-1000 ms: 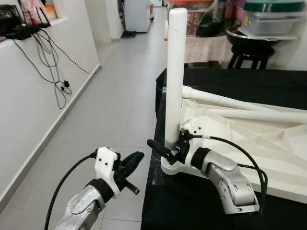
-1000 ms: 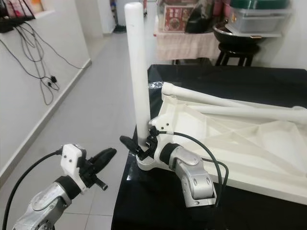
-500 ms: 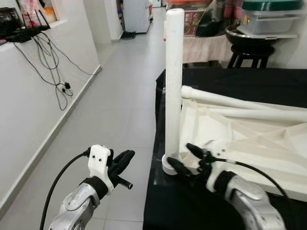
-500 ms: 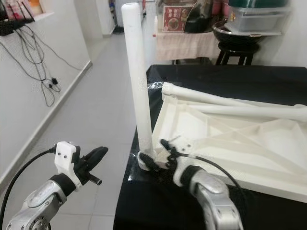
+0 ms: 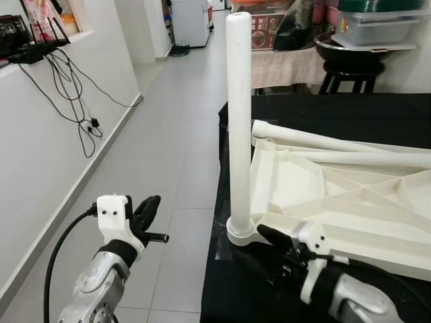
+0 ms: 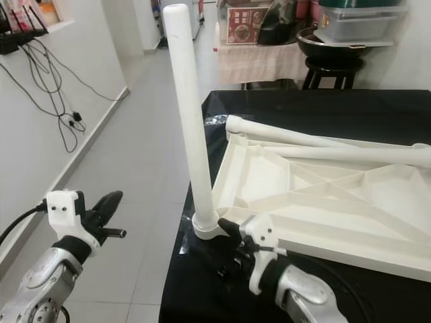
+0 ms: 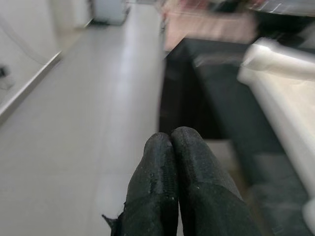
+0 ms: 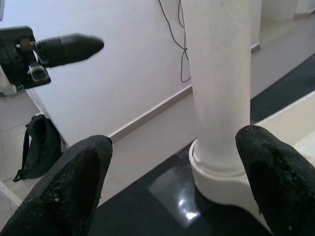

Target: Building children table

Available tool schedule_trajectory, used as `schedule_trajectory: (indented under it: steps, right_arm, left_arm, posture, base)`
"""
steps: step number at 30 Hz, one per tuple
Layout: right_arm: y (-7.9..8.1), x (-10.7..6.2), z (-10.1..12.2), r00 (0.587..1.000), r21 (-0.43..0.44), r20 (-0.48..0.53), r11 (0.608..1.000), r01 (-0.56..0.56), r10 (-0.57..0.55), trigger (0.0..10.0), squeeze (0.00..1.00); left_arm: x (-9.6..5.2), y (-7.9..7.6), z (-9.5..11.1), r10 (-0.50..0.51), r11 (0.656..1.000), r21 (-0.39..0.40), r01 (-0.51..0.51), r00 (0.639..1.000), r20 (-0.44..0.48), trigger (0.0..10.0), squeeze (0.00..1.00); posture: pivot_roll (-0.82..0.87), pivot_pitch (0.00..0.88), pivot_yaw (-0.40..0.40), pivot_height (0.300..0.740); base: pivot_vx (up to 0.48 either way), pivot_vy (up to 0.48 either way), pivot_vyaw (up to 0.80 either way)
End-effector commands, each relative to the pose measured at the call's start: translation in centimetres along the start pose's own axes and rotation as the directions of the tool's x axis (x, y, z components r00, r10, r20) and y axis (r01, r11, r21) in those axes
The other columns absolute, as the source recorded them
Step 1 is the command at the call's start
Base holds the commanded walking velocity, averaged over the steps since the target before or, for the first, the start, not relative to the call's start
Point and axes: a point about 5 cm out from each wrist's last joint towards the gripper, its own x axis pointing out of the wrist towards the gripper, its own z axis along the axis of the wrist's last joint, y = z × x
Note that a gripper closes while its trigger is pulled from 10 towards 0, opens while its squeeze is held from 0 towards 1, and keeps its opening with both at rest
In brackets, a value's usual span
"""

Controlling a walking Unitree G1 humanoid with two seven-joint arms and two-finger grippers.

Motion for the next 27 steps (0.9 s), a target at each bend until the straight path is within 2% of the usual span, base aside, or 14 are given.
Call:
schedule_trajectory:
  steps: [1, 2, 3, 4, 6, 9, 11, 20, 27]
  right_arm:
    - [-0.8, 0.3, 0.1, 0.997, 0.005, 0.015, 0.997, 0.079, -0.079, 10.0, 0.0]
    - [-0.8, 0.3, 0.1, 0.997, 0.005, 0.015, 0.997, 0.079, -0.079, 10.0, 0.0]
    - [-0.8, 0.6, 0.2, 0.996, 0.011, 0.023, 0.996, 0.091, -0.091, 10.0, 0.0]
    - [-0.8, 0.6, 0.2, 0.996, 0.011, 0.023, 0.996, 0.091, -0.091, 10.0, 0.0]
    - [-0.6, 0.5, 0.1, 0.996, 0.014, 0.021, 0.996, 0.084, -0.084, 10.0, 0.0]
    - [-0.4, 0.4, 0.1, 0.996, 0.018, 0.018, 0.997, 0.081, -0.082, 10.0, 0.0]
    - [-0.4, 0.3, 0.1, 0.997, 0.017, 0.014, 0.997, 0.08, -0.08, 10.0, 0.0]
    - [-1.5, 0.1, 0.3, 0.987, 0.031, 0.034, 0.987, 0.156, -0.157, 10.0, 0.0]
    - [-1.3, -0.1, 0.0, 0.991, 0.027, 0.018, 0.991, 0.133, -0.134, 10.0, 0.0]
  left_arm:
    - [-0.2, 0.5, -0.6, -0.002, 1.0, 0.018, 0.003, 0.998, -0.057, 10.0, 0.0]
    - [-0.2, 0.5, -0.6, -0.002, 1.0, 0.018, 0.003, 0.998, -0.057, 10.0, 0.0]
    - [-0.6, 0.1, -1.4, -0.074, 0.995, 0.064, 0.079, 0.994, -0.082, 10.0, 0.0]
    - [-0.6, 0.1, -1.4, -0.074, 0.995, 0.064, 0.079, 0.994, -0.082, 10.0, 0.0]
    - [-0.9, -0.4, -1.9, -0.099, 0.985, 0.132, 0.113, 0.989, -0.107, 10.0, 0.0]
    - [-0.9, -0.6, -1.9, -0.098, 0.979, 0.166, 0.116, 0.989, -0.112, 10.0, 0.0]
    - [-0.8, -0.5, -1.9, -0.075, 0.982, 0.167, 0.093, 0.991, -0.112, 10.0, 0.0]
    - [-0.8, -1.0, -1.9, -0.119, 0.969, 0.203, 0.141, 0.986, -0.117, 10.0, 0.0]
    - [-0.8, -1.1, -2.0, -0.129, 0.966, 0.209, 0.151, 0.985, -0.114, 10.0, 0.0]
  posture:
    - [-0.06, 0.004, 0.049, 0.74]
    - [-0.06, 0.004, 0.049, 0.74]
    - [-0.06, 0.004, 0.049, 0.74]
    - [-0.06, 0.004, 0.049, 0.74]
    - [-0.06, 0.007, 0.05, 0.74]
    - [-0.06, 0.009, 0.049, 0.74]
    - [-0.06, 0.009, 0.049, 0.74]
    - [-0.07, 0.004, 0.051, 0.74]
    - [-0.07, 0.0, 0.049, 0.74]
  base:
    - [0.0, 0.0, 0.0]
    - [0.0, 0.0, 0.0]
    - [0.0, 0.0, 0.0]
    - [0.0, 0.0, 0.0]
    - [0.0, 0.0, 0.0]
    - [0.0, 0.0, 0.0]
    - [0.0, 0.193, 0.0]
    - [0.0, 0.48, 0.0]
    - [0.0, 0.48, 0.0]
